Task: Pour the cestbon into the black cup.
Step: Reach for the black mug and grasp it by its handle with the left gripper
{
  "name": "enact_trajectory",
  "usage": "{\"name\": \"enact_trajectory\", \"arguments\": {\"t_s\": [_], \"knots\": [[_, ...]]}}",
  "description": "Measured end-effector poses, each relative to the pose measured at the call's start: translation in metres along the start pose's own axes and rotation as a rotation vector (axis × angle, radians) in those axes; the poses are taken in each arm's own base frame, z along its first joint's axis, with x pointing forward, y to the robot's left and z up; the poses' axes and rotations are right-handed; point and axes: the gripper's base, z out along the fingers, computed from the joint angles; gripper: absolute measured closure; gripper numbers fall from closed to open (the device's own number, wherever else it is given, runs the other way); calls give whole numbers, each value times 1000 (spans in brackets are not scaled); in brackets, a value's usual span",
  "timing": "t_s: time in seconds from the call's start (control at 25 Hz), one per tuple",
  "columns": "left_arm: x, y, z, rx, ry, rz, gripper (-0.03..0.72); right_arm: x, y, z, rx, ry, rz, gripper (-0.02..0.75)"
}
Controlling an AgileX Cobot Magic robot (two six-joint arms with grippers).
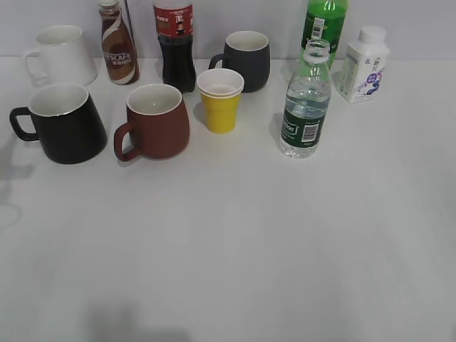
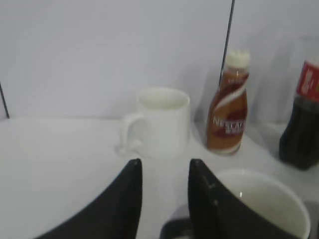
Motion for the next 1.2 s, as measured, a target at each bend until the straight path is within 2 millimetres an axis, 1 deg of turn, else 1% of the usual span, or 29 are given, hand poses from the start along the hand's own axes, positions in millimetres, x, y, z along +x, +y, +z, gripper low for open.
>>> {"name": "enact_trajectory", "arguments": {"t_s": [0.08,0.24,0.32,0.4,0.52,0.64,0.72,0.92,1.2], "knots": [[25,1,8,3,29,-7,444,0,0,0,0,0,0,183],[65,3,7,10,57,-20,444,0,0,0,-4,0,2,183],[79,3,7,10,75,-24,444,0,1,0,-10,0,6,183],[88,4,10,12,75,-28,444,0,2,0,-24,0,14,183],[107,5,14,9,129,-33,444,0,5,0,-54,0,32,183],[121,6,19,5,179,-36,444,0,6,0,-64,0,38,183],[123,6,25,5,178,-36,443,0,6,0,-65,0,38,183],[115,7,38,6,128,-35,443,0,6,0,-65,0,39,183],[107,7,50,9,83,-33,443,0,6,0,-66,0,39,183]]}}
